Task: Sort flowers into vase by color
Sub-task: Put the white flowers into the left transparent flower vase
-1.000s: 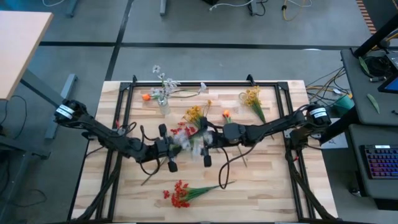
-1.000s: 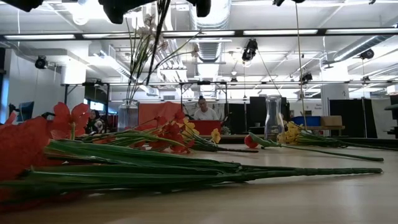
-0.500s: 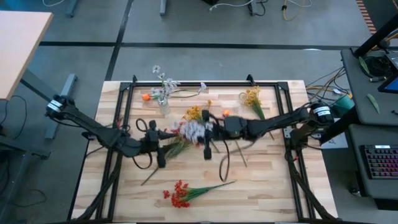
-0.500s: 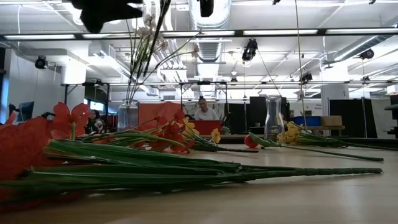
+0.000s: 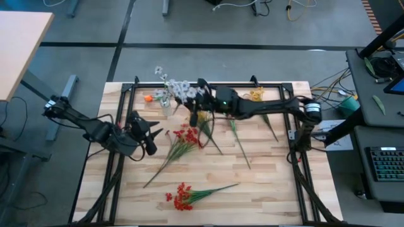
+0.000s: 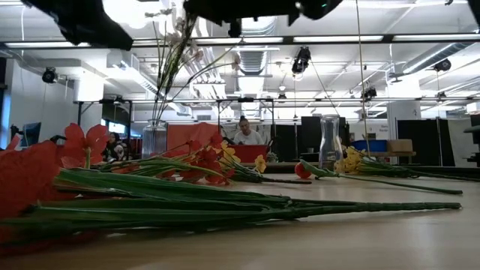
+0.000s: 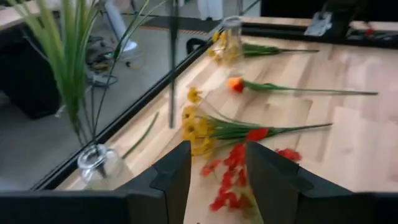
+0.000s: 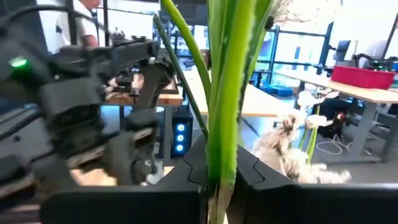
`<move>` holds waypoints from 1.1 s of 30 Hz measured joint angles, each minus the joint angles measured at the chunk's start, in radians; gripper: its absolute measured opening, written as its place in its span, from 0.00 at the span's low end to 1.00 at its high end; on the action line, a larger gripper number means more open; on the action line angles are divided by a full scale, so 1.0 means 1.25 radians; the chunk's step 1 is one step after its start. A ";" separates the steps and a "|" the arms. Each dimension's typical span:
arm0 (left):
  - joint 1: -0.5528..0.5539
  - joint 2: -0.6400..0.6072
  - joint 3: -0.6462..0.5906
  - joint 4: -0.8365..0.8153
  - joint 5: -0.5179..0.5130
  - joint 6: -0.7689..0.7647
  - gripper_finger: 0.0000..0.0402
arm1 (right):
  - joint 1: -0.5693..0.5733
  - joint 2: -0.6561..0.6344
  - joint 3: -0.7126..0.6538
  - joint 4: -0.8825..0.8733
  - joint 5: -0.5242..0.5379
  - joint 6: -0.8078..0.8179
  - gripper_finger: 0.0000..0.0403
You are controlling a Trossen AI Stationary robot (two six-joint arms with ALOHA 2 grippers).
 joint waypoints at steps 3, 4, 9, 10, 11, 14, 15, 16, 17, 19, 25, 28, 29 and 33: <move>0.000 -0.007 -0.022 0.001 -0.007 -0.024 0.36 | -0.022 0.046 0.064 -0.047 -0.006 -0.026 0.03; 0.000 -0.009 -0.027 0.002 -0.006 -0.032 0.37 | -0.029 0.055 0.081 -0.061 -0.011 -0.028 0.03; 0.024 -0.036 -0.047 0.017 0.003 -0.028 0.49 | -0.056 0.057 0.130 -0.161 -0.049 -0.030 0.03; 0.037 -0.042 -0.053 0.026 -0.001 -0.016 0.53 | -0.059 0.054 0.130 -0.182 -0.053 -0.034 0.03; 0.051 -0.045 -0.060 0.033 -0.014 0.001 0.57 | -0.061 0.051 0.130 -0.196 -0.053 -0.039 0.03; 0.106 -0.047 -0.078 0.044 -0.046 0.031 0.67 | -0.065 0.039 0.128 -0.224 -0.056 -0.055 0.03; 0.125 -0.047 -0.085 0.053 -0.047 0.042 0.71 | -0.065 0.034 0.128 -0.227 -0.056 -0.055 0.03; 0.144 -0.045 -0.092 0.068 -0.037 0.062 0.73 | -0.065 0.030 0.128 -0.231 -0.056 -0.056 0.03; 0.162 -0.044 -0.103 0.103 -0.007 0.096 0.75 | -0.065 0.028 0.128 -0.231 -0.056 -0.060 0.03; 0.201 -0.040 -0.128 0.218 0.129 0.197 0.77 | -0.066 0.025 0.128 -0.241 -0.056 -0.066 0.03; 0.269 -0.055 -0.156 0.348 0.337 0.334 0.75 | -0.065 0.026 0.128 -0.264 -0.108 -0.055 0.03; 0.282 -0.084 -0.187 0.347 0.332 0.344 0.75 | -0.060 0.026 0.121 -0.267 -0.135 -0.056 0.03; 0.288 -0.096 -0.202 0.341 0.332 0.345 0.75 | -0.059 0.026 0.119 -0.267 -0.135 -0.058 0.03; 0.308 -0.152 -0.268 0.374 0.329 0.376 0.75 | -0.054 0.026 0.116 -0.264 -0.136 -0.060 0.03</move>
